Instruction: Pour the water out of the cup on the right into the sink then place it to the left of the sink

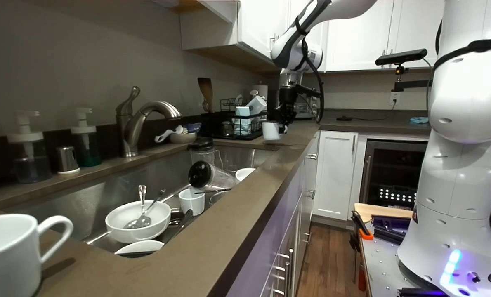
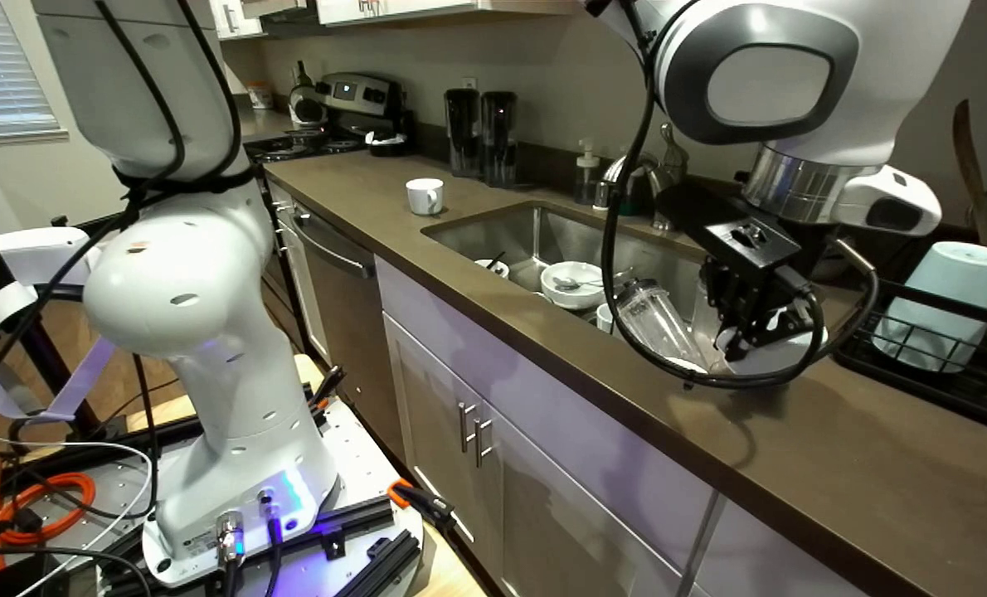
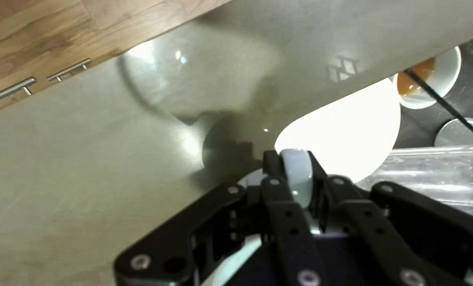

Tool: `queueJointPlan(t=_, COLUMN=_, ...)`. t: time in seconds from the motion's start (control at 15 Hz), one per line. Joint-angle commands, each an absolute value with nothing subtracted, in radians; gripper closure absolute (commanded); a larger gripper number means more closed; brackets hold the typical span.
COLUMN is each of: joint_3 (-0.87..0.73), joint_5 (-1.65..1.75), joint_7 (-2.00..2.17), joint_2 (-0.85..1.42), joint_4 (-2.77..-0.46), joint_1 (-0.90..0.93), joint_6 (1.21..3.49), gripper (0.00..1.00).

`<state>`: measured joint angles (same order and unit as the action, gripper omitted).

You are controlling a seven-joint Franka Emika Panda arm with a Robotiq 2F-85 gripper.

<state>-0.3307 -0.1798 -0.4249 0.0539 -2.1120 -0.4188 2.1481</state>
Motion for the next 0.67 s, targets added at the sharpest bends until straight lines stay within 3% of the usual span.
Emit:
queueJointPlan(t=0.0, joint_3=-0.318, joint_5=-0.164, joint_7=-0.515, joint_2=-0.011, joint_4=-2.16, joint_1=-0.379, joint_6=2.146, gripper=0.95)
queueJointPlan(t=0.53, joint_3=-0.274, joint_5=-0.153, joint_7=-0.741, joint_2=-0.022, joint_4=-2.179, joint_1=-0.302, joint_6=2.095, gripper=0.95)
queueJointPlan(t=0.6, joint_3=-0.281, joint_5=-0.172, joint_7=-0.683, joint_2=0.027, joint_4=-2.159, joint_1=-0.305, joint_6=2.119, gripper=0.84)
